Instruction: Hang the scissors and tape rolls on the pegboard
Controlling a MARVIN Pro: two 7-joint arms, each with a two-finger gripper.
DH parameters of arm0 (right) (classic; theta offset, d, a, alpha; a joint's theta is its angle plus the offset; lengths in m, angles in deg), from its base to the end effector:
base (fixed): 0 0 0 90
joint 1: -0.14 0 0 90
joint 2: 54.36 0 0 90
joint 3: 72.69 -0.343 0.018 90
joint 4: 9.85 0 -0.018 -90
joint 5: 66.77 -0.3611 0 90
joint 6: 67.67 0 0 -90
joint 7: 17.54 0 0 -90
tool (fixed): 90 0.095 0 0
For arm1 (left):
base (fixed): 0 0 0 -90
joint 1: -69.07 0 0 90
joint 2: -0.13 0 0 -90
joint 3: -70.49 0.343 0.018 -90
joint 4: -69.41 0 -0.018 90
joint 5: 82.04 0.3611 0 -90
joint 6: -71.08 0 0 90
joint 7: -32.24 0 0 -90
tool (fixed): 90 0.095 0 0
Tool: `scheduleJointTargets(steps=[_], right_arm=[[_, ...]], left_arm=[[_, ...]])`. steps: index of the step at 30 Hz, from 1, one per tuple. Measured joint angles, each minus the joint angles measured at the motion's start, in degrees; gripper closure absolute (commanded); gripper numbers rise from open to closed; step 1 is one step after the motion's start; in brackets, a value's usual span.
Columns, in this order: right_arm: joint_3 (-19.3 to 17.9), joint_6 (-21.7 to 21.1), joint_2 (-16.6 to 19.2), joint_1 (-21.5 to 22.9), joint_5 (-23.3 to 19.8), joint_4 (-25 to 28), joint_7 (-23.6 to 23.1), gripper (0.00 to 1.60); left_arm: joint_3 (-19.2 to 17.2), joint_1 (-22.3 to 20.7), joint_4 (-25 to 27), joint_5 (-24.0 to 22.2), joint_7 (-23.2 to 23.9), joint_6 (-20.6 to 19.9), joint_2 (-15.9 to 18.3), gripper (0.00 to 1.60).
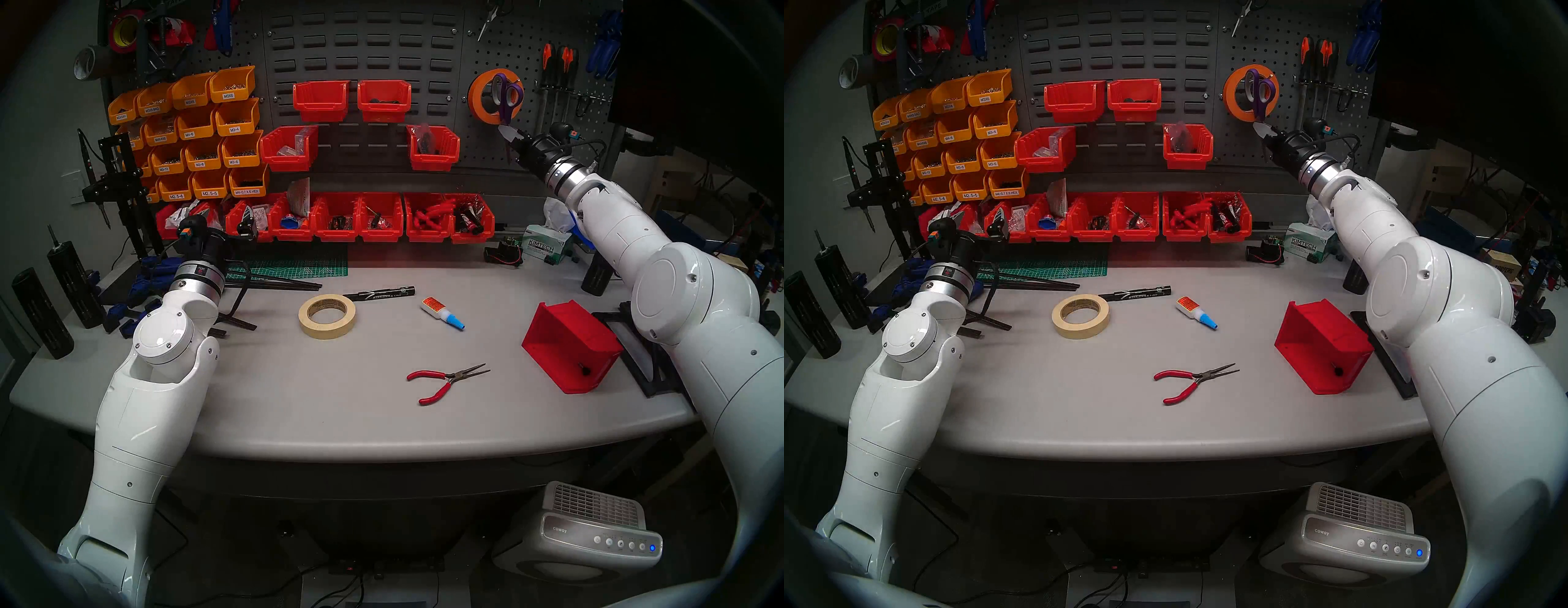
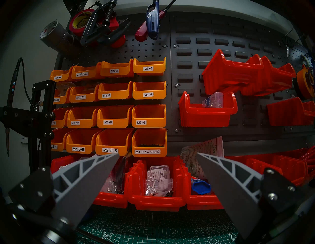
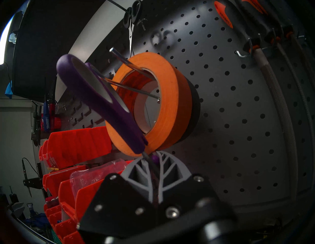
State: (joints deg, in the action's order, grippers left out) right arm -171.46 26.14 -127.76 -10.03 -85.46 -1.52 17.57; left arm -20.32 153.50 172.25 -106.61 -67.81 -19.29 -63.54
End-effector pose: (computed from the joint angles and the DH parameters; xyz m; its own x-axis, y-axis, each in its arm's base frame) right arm 0.7438 -0.1593 -0.0334 -0.1668 -0.3802 0.9098 0.6068 -0.7668 -0.2092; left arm 0.4868 0.1375 -0.1832 -0.2958 -0.0238 0.9550 0.0921 -0.9957 0.0037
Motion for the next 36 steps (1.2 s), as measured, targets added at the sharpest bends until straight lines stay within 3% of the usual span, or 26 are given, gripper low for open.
scheduleJointTargets(steps=[23,36], right_arm=[[-1.27,-0.13,0.03,-1.04,-0.36,-1.44,-6.33,1.60],[-5.25,-2.93,-0.19,-1.51,-3.03,-3.24,-7.88,1.60]], left_arm=[[0.00,0.00,0.02,0.00,0.00,0.00,0.00,0.00],[0.00,0.00,0.02,0.00,-0.01,0.00,-0.02,0.00]])
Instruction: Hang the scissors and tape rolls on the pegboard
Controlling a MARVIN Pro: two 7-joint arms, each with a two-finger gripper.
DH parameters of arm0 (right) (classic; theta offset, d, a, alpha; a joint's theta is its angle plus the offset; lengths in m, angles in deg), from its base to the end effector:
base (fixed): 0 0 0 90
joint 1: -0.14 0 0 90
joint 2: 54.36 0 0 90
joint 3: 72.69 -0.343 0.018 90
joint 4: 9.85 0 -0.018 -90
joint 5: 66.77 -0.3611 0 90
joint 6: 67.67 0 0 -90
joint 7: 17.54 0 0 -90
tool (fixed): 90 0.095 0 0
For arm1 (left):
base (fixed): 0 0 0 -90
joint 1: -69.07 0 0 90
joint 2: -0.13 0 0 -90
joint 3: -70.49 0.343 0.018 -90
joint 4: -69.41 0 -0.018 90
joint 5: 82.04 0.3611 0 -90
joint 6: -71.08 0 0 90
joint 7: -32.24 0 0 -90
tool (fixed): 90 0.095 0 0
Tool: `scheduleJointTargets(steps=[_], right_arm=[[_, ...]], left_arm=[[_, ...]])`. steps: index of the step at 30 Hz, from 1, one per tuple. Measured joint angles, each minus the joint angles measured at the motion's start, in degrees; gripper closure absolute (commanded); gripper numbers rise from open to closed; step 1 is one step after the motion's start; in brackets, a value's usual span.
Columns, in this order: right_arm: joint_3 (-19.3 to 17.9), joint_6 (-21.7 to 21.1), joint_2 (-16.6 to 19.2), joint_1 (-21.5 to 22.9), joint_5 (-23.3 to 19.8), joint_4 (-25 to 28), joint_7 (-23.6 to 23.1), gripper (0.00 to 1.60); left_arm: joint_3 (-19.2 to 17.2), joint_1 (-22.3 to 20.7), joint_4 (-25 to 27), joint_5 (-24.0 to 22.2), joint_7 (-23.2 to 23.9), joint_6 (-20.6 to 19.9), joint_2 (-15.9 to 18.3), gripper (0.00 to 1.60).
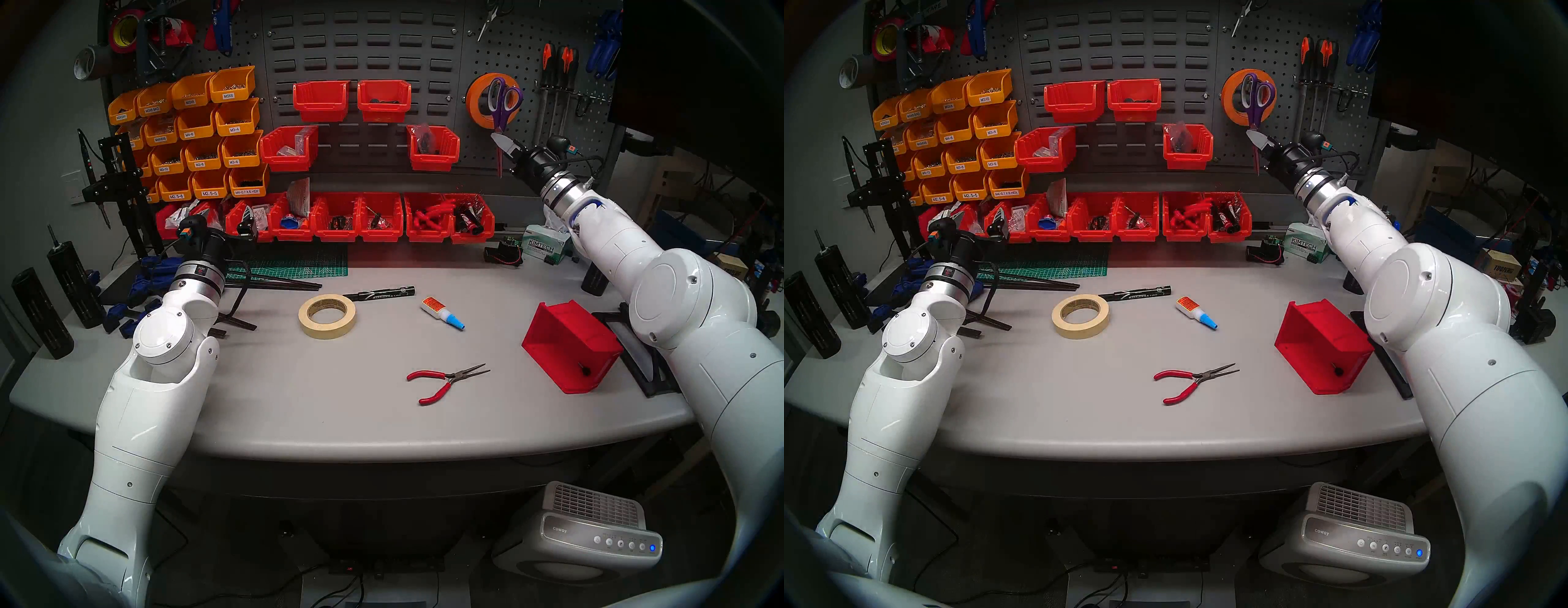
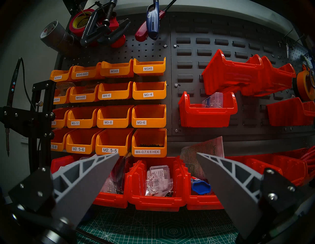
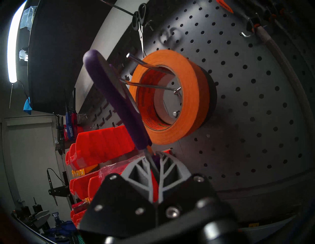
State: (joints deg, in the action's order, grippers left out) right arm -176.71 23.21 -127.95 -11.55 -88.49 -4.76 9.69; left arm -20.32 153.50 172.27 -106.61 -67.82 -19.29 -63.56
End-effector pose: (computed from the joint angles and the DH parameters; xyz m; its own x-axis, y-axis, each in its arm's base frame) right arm 0.7332 -0.1533 -0.0653 -0.0896 -0.5315 0.8423 0.6984 -0.6365 -0.3273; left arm 0.4867 0.1374 -0.1831 -0.2961 -0.0234 0.9549 0.0921 -0.9957 0.0041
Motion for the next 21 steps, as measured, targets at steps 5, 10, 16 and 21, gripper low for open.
scheduleJointTargets(steps=[5,10,16,21], right_arm=[[-1.48,-1.15,-0.29,-0.07,-0.86,-0.28,0.78,1.60],[-2.86,-2.40,-0.88,-0.07,-1.63,-0.33,1.83,1.60],[-3.83,-3.88,-1.75,-0.06,-1.90,-0.23,3.06,1.60],[-4.48,-5.01,-2.09,-0.06,-2.09,-0.22,3.54,1.60]], left_arm=[[0.00,0.00,0.00,0.00,0.00,0.00,0.00,0.00],[0.00,0.00,0.00,0.00,0.00,0.00,0.00,0.00],[0.00,0.00,0.00,0.00,0.00,0.00,0.00,0.00],[0.00,0.00,0.00,0.00,0.00,0.00,0.00,0.00]])
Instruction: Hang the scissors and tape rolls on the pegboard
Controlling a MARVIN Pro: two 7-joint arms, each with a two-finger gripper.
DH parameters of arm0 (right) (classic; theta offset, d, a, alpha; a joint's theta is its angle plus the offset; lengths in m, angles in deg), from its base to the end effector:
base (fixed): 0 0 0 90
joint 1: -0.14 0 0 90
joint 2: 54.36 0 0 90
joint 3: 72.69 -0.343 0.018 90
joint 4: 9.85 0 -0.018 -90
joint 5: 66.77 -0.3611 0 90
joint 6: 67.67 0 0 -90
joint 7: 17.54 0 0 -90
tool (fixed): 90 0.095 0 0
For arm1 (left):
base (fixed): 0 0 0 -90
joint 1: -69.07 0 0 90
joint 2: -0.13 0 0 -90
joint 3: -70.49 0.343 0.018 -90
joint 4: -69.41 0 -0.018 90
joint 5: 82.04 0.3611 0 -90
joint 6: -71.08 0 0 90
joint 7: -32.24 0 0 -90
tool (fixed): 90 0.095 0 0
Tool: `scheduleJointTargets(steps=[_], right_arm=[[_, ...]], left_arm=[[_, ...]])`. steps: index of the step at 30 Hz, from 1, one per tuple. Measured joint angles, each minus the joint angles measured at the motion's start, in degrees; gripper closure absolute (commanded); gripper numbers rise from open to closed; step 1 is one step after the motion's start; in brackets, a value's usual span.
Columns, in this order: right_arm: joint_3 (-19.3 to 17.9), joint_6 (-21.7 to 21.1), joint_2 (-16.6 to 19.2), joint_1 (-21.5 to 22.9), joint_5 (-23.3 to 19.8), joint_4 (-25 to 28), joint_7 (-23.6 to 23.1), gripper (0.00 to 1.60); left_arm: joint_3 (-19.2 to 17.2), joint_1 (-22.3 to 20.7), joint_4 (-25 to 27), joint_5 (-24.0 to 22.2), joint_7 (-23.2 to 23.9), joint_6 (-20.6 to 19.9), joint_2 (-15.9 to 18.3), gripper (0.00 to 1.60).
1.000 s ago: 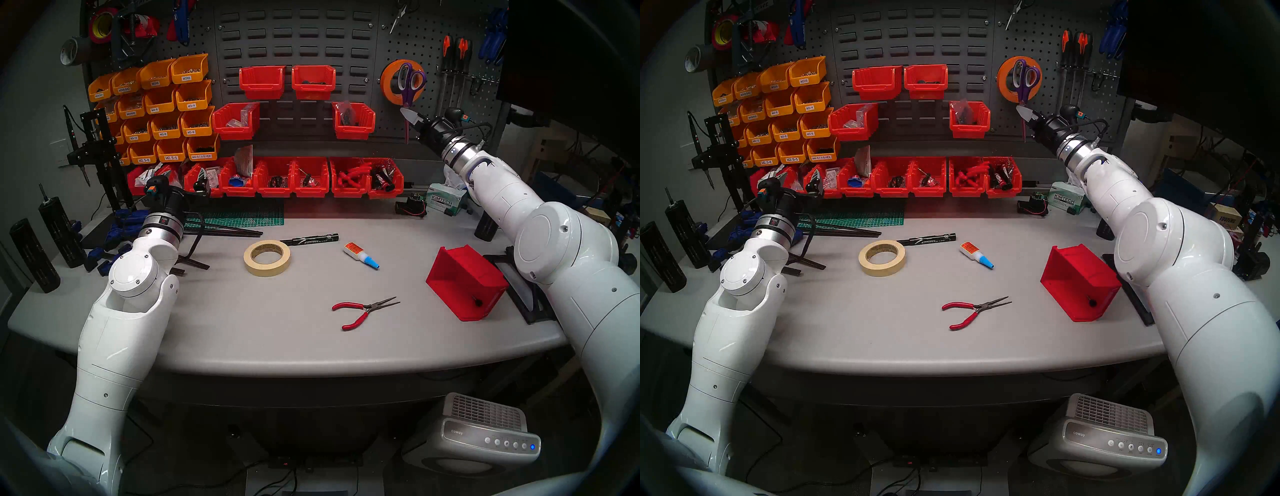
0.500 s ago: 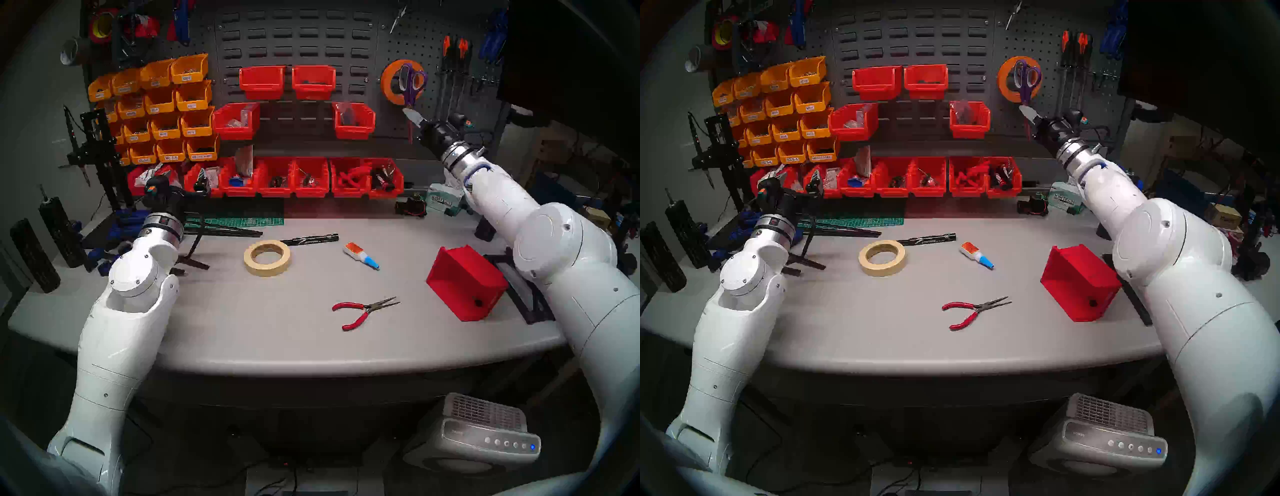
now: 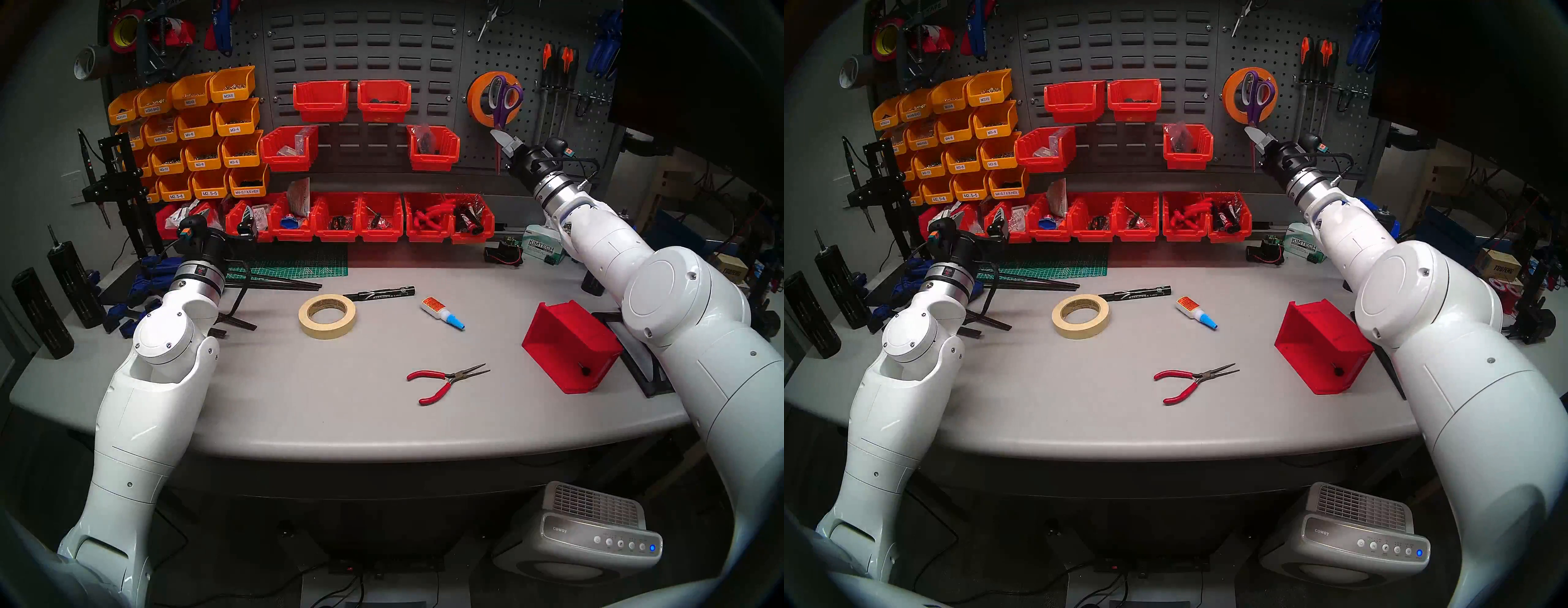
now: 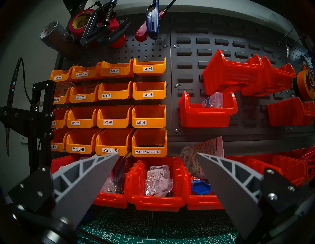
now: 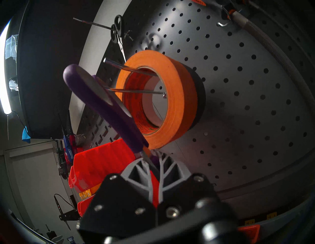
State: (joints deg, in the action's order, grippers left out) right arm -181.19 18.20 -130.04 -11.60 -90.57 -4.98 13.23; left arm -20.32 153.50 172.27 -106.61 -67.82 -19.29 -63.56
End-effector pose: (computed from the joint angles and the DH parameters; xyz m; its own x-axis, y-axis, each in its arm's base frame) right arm 0.7415 -0.1354 -0.0670 -0.0175 -0.6499 0.7598 0.6789 -0.5657 -0.4681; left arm 0.4867 0.1374 -0.1831 -0.2961 -0.0234 0.9549 0.0921 -0.9957 0.0041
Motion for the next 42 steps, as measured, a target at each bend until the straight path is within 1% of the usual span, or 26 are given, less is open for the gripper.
scheduleJointTargets(steps=[7,13,23,29,36,42], right_arm=[[-1.51,-1.79,-0.36,0.00,-0.83,-0.10,0.86,1.60],[-3.21,-4.16,-1.11,-0.18,-1.78,-0.28,2.66,1.60],[-5.37,-6.78,-3.43,-0.97,-3.28,-0.13,3.99,1.60],[-6.06,-8.20,-4.26,-1.35,-3.85,0.01,3.81,1.60],[-6.98,-9.97,-4.87,-2.00,-4.67,0.02,1.95,1.60],[-8.84,-11.37,-5.31,-2.53,-6.09,-0.07,1.46,1.60]], left_arm=[[0.00,0.00,0.00,0.00,0.00,0.00,0.00,0.00],[0.00,0.00,0.00,0.00,0.00,0.00,0.00,0.00],[0.00,0.00,0.00,0.00,0.00,0.00,0.00,0.00],[0.00,0.00,0.00,0.00,-0.02,0.00,0.00,0.00],[0.00,0.00,0.00,0.00,-0.03,0.00,0.00,0.00],[0.00,0.00,0.00,0.00,-0.03,0.00,0.00,0.00]])
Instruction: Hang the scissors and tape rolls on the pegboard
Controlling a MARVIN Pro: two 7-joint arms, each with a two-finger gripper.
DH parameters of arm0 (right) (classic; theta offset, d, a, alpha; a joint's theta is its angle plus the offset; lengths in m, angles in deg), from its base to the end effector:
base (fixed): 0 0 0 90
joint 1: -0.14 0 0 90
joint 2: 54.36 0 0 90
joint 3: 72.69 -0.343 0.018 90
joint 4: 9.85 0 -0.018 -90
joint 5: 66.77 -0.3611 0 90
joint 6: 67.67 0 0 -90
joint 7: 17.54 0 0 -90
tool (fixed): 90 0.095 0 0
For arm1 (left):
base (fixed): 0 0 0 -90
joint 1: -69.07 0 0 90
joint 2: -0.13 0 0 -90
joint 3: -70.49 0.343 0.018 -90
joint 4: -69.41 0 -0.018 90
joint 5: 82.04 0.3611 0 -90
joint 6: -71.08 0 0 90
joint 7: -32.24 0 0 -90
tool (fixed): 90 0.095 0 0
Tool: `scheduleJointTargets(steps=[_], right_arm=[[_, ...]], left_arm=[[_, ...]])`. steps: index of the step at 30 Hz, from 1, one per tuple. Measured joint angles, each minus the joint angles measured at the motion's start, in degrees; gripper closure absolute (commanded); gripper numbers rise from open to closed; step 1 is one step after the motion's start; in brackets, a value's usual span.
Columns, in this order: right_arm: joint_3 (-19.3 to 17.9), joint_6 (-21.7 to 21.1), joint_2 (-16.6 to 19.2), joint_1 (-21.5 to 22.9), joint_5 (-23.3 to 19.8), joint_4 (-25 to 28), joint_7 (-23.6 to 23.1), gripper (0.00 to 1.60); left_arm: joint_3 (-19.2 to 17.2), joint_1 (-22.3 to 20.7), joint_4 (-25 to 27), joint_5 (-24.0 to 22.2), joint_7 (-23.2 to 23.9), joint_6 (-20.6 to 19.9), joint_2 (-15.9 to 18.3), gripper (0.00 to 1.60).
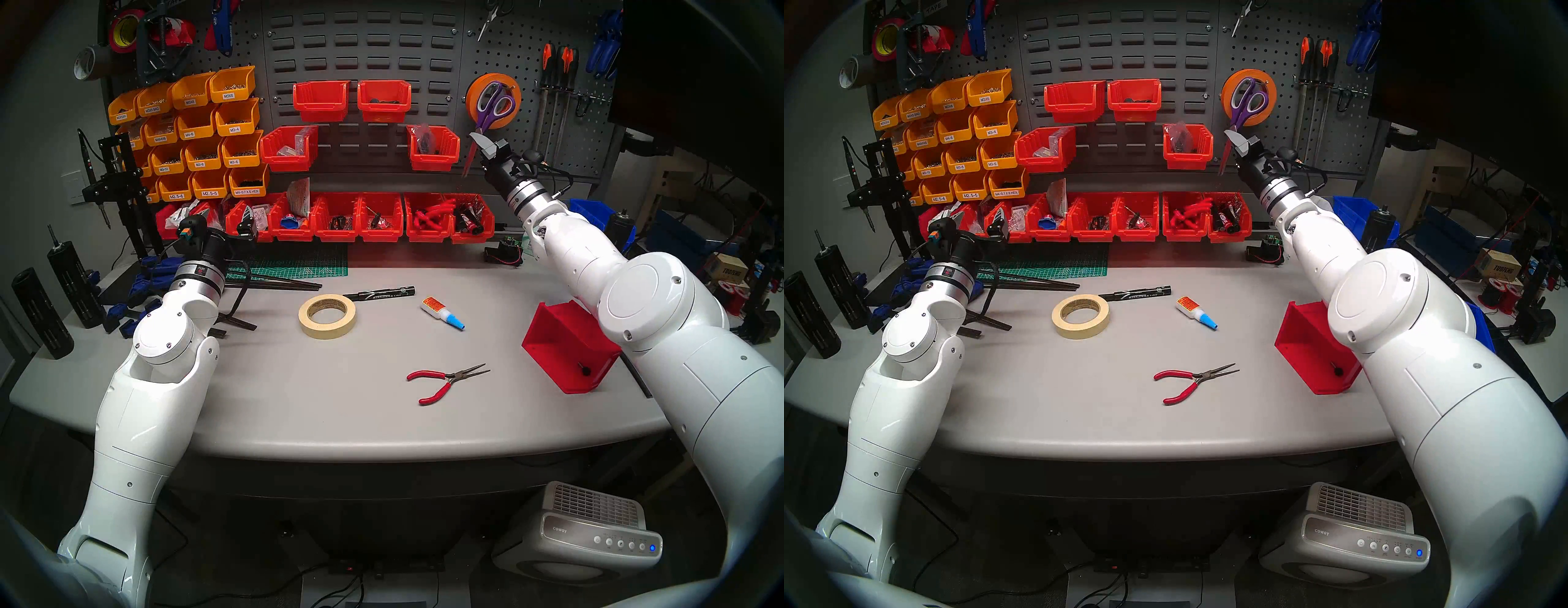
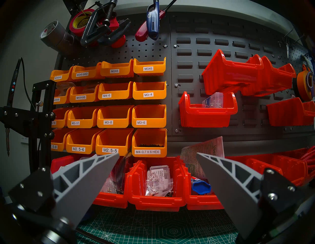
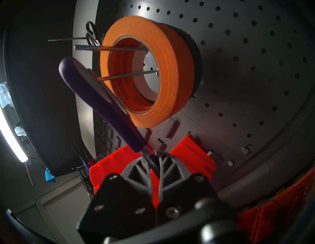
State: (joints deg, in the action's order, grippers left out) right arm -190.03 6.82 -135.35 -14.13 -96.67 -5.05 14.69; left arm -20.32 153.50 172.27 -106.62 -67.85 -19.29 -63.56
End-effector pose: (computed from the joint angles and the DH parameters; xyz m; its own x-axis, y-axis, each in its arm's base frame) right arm 0.7468 -0.0789 -0.0964 0.1966 -0.8399 0.5058 0.6692 -0.2621 -0.6953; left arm 0.4867 0.1374 -0.1831 -0.2960 -0.0232 0.9549 0.0925 -0.9957 0.0045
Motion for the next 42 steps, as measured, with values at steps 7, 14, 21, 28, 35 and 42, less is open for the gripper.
scheduleJointTargets(steps=[7,14,21,28,35,42], right_arm=[[-1.83,-0.92,-0.10,0.09,-1.12,0.10,2.60,1.60],[-3.04,-1.61,-0.20,0.58,-1.59,0.37,5.45,1.60],[-3.71,-1.75,-0.41,0.65,-1.66,0.63,6.71,1.60],[-4.39,-1.64,-0.58,0.64,-1.75,0.69,7.33,1.60],[-5.10,-1.63,-0.74,0.64,-1.88,0.70,7.93,1.60],[-5.01,-1.65,-0.80,0.43,-1.58,0.87,7.27,1.60]], left_arm=[[0.00,0.00,0.00,-0.01,0.00,0.00,0.00,0.00],[0.00,0.00,0.00,0.00,0.00,0.00,0.00,0.00],[0.00,0.00,0.00,0.01,0.00,0.00,0.00,0.00],[0.00,0.00,0.00,0.01,0.00,0.00,0.00,0.00],[0.00,0.00,0.00,0.00,0.00,0.00,0.00,0.00],[0.00,0.00,0.00,0.00,0.00,0.00,0.00,0.00]])
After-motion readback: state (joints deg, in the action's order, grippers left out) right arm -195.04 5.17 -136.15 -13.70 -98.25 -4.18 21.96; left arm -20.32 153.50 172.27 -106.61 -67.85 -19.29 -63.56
